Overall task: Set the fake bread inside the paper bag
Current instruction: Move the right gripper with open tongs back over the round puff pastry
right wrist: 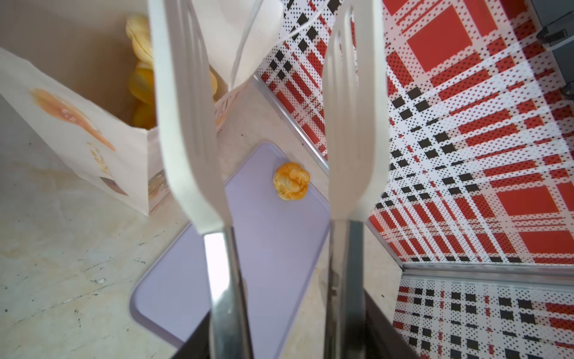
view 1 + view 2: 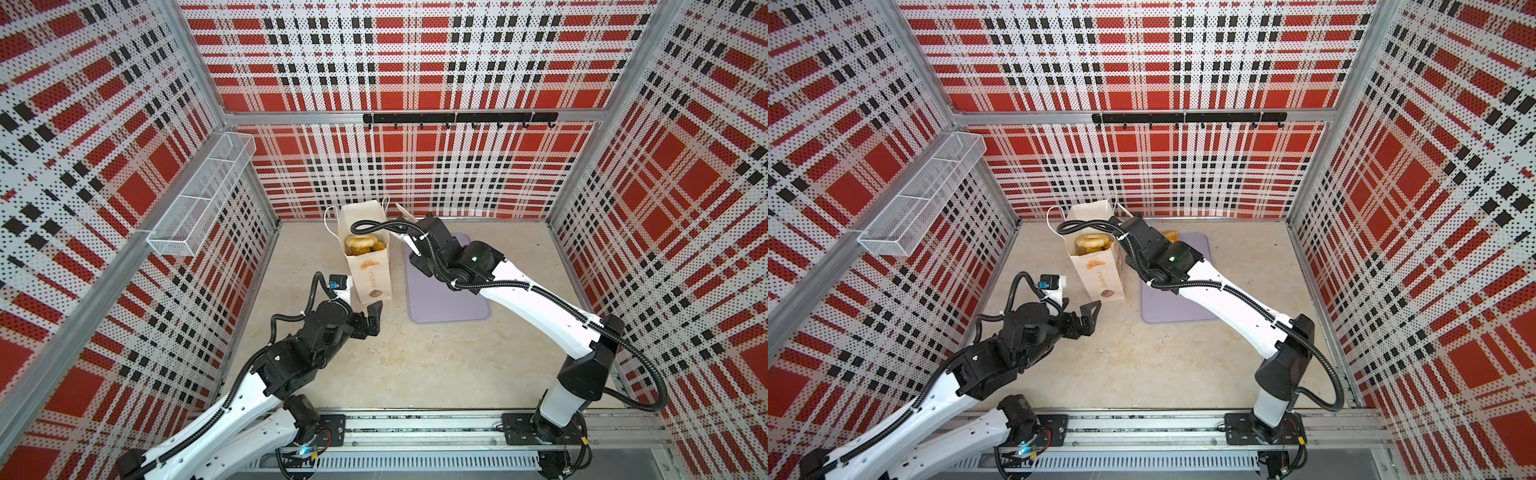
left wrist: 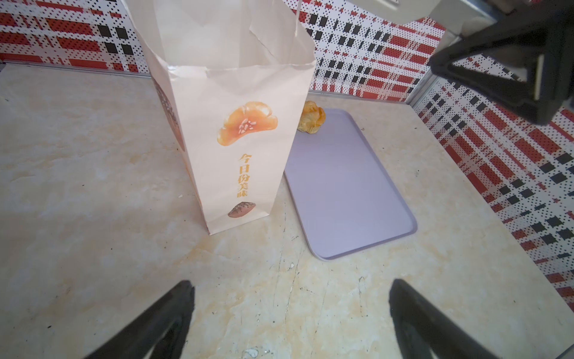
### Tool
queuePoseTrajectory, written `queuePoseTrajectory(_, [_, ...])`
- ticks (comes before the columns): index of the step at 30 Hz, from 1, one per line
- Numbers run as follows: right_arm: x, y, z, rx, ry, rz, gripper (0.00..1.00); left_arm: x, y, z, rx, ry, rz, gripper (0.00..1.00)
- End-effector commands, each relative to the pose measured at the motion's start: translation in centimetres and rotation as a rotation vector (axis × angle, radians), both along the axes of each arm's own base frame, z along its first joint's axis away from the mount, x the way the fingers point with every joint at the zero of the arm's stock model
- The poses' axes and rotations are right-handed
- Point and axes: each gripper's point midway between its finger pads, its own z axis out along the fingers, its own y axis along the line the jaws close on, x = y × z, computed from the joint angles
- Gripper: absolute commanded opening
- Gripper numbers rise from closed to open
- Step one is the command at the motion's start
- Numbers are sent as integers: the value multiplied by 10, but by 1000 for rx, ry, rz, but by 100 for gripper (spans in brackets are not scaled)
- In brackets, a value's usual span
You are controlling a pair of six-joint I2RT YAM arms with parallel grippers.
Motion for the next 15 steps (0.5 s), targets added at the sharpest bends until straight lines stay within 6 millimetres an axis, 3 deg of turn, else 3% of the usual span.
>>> queuePoseTrajectory(1, [1, -17, 29, 105, -71, -53, 53, 4, -5, 4, -20, -19, 20, 99])
queuePoseTrajectory(15, [12, -77, -25, 111, 44, -182, 53, 5, -28, -10, -7, 9, -17, 99])
